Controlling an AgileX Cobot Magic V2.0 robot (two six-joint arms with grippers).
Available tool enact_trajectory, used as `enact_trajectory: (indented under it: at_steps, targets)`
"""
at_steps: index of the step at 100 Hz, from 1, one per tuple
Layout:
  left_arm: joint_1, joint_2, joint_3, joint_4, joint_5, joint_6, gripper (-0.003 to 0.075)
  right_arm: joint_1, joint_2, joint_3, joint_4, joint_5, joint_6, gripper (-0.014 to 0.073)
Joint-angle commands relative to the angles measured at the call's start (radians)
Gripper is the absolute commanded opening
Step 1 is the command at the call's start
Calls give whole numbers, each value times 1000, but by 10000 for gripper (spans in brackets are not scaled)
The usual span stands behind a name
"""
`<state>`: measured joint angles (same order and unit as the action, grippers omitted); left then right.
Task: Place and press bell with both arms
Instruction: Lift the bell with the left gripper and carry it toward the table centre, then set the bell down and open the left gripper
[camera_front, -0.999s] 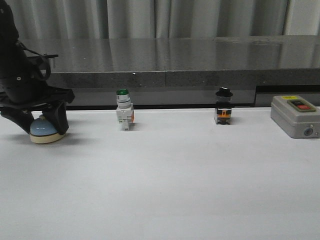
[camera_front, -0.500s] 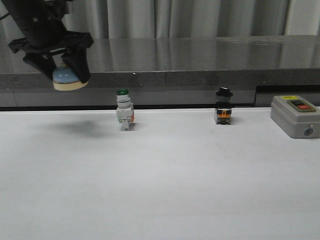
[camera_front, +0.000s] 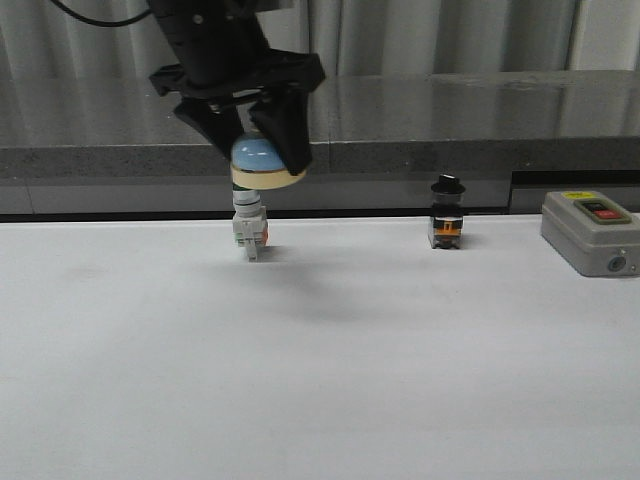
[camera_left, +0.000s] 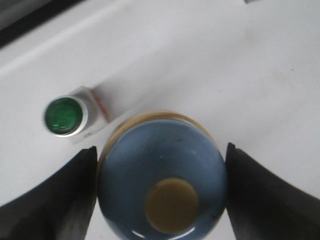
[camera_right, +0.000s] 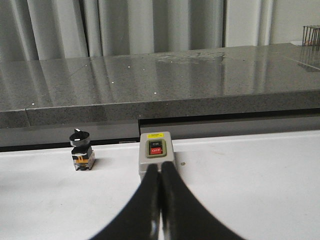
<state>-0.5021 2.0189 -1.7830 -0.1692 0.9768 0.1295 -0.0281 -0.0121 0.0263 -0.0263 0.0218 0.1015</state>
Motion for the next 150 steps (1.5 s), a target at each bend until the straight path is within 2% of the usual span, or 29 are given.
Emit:
enact_trajectory:
  at_steps: [1, 30, 67, 76, 91, 97, 137, 150]
  targets:
    - [-40, -44, -31, -6, -27, 0, 248, -4, -12, -14, 2, -87, -1, -61]
    - [-123, 2, -29, -5, -28, 0, 248, -4, -12, -14, 2, -87, -1, -61]
    - [-166, 101, -29, -50, -26, 29, 260, -4, -12, -14, 2, -87, -1, -61]
    - [-166, 114, -29, -77, -26, 52, 321, -4, -12, -14, 2, -87, -1, -61]
    - [-166, 114, -32, -108, -26, 73, 510, -4, -12, -14, 2, -87, -1, -61]
    - [-166, 114, -32, -108, -25, 73, 538, -4, -12, -14, 2, -87, -1, -61]
    - [-166, 89, -32, -98, -22, 73, 526, -4, -12, -14, 2, -87, -1, -61]
    - [-163, 51, -32, -80, -26, 73, 438, -4, -12, -14, 2, -87, -1, -61]
